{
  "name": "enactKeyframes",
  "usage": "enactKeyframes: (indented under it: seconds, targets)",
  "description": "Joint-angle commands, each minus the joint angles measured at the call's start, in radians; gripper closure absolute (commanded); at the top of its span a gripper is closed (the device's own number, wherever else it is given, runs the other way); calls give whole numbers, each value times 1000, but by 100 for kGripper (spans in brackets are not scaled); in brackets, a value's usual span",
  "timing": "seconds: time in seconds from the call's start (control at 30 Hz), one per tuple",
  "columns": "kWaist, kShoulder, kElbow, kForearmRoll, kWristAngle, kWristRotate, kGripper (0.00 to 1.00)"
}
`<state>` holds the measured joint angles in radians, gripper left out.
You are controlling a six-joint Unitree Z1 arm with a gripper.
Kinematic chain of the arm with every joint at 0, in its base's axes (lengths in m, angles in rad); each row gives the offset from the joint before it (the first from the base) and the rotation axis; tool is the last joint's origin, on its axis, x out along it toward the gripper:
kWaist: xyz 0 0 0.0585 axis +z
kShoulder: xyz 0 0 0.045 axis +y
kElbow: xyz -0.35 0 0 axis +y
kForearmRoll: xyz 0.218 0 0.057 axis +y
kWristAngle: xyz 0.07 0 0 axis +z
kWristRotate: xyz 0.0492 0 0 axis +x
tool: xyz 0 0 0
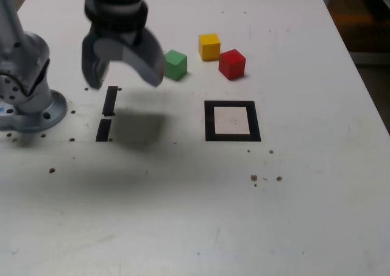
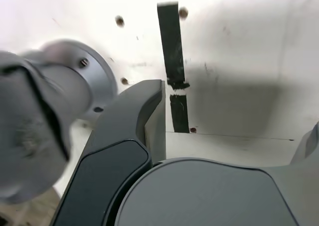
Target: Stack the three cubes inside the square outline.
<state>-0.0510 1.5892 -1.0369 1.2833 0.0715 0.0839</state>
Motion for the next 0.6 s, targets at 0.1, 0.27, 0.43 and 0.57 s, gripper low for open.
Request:
enactKeyframes:
  seconds: [0.1, 0.27, 0.43, 0.57]
  targets:
    - [53, 78, -404, 136, 27, 63, 0]
    - [146, 192, -613, 227, 36, 88, 0]
    - [208, 302, -758, 255, 54, 111, 0]
    - [237, 414, -863, 259, 55, 116, 0]
